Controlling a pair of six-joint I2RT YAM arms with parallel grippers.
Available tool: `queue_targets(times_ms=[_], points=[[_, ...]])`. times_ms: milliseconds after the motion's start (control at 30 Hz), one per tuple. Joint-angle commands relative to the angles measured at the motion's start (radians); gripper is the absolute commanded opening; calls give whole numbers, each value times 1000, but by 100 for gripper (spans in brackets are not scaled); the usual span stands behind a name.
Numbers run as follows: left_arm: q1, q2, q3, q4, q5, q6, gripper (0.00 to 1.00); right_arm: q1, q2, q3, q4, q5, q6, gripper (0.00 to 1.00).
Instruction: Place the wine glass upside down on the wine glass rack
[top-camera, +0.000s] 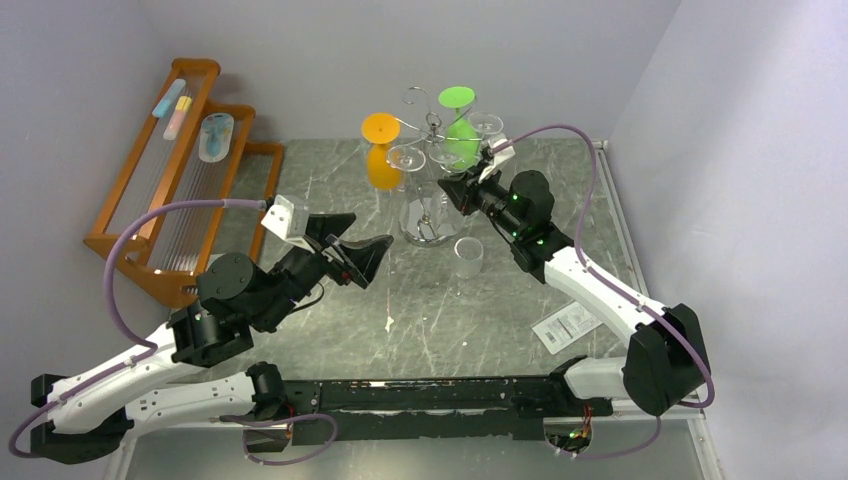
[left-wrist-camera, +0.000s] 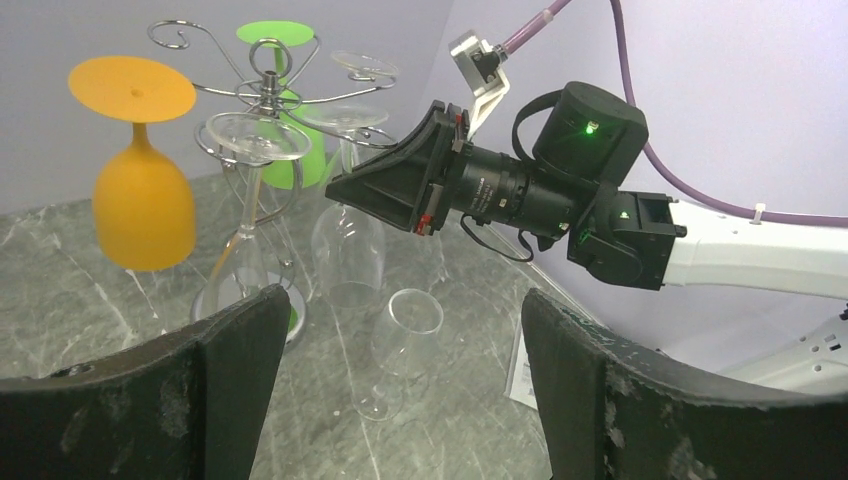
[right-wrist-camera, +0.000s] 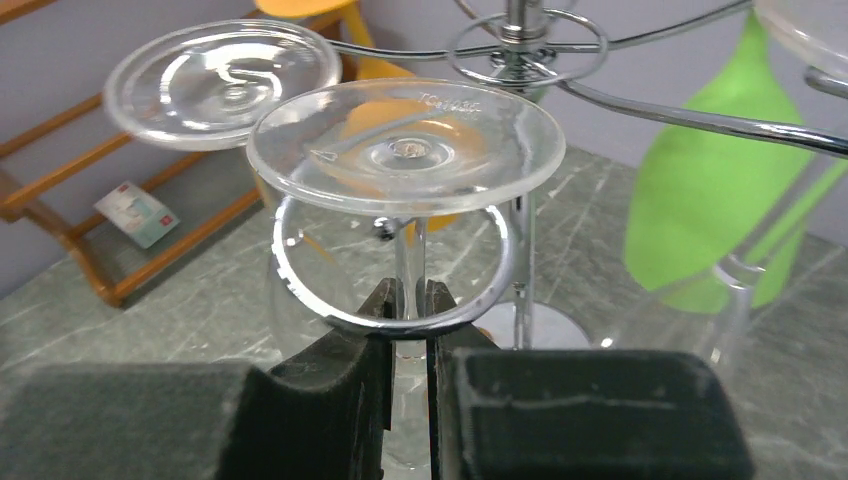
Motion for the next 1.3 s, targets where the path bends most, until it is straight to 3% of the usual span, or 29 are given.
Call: queue_targets(times_ms=[0, 533, 1033, 1267], points=[[0, -8, 20, -21, -22, -4, 90, -6, -7, 14, 100, -96, -20, 0], [0, 3, 17, -19, -25, -2, 89, -27, -92, -87, 198, -156, -4, 0], [0, 14, 20, -25, -14, -12, 89, -31, -107, -104, 172, -1, 72, 0], [0, 11, 19, -34, -16, -18, 89, -31, -77, -93, 151, 21, 88, 5]])
